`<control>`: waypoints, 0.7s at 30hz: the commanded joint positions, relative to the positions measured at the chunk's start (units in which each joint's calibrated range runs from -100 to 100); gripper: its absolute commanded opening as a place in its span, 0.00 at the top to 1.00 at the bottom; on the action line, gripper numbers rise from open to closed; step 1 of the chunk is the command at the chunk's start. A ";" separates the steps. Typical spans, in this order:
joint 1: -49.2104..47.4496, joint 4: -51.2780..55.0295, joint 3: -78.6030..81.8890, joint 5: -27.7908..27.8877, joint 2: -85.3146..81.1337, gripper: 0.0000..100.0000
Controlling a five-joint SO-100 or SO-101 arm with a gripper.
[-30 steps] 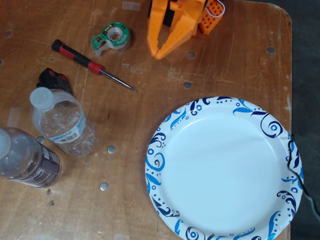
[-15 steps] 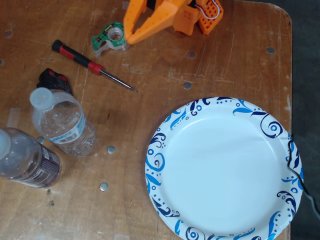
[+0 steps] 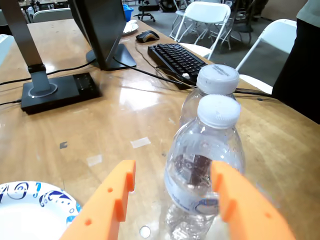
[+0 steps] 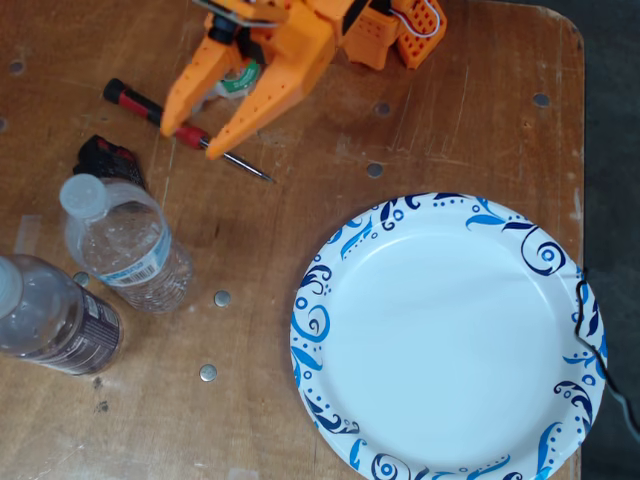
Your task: Move the bottles to the plate
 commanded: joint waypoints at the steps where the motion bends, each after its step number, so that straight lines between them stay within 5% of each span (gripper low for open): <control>1: 3.02 -6.33 -5.13 -0.10 6.25 0.76; 9: 6.25 -11.20 -12.07 0.27 15.11 0.67; 21: 0.97 -11.72 -19.01 -0.20 23.79 0.67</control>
